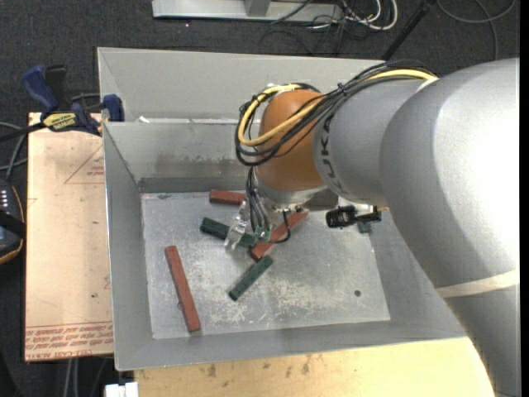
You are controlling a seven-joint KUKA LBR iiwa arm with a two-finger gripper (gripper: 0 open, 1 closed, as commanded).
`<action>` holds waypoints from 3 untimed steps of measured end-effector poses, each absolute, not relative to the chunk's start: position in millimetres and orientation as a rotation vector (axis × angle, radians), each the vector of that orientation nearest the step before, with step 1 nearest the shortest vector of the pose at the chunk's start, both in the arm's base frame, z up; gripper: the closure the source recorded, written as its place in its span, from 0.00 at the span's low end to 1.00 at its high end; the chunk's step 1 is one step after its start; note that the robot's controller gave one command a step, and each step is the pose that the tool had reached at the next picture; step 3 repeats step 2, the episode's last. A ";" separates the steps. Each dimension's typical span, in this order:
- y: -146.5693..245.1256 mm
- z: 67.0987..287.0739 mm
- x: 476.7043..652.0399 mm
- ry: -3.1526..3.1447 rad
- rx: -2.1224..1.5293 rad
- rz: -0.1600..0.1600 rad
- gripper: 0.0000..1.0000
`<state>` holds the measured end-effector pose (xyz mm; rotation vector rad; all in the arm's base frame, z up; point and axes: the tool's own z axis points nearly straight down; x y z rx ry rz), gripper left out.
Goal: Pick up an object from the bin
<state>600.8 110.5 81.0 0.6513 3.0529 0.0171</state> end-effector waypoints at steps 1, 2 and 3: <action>110.5 83.4 600.1 3.059 0.651 0.012 1.00; 109.4 92.2 595.9 3.075 0.653 0.000 1.00; 109.4 92.2 595.9 3.075 0.653 0.000 1.00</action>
Offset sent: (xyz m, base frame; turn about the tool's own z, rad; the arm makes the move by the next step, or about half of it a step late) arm 0.0000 -0.0001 0.1056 -0.0001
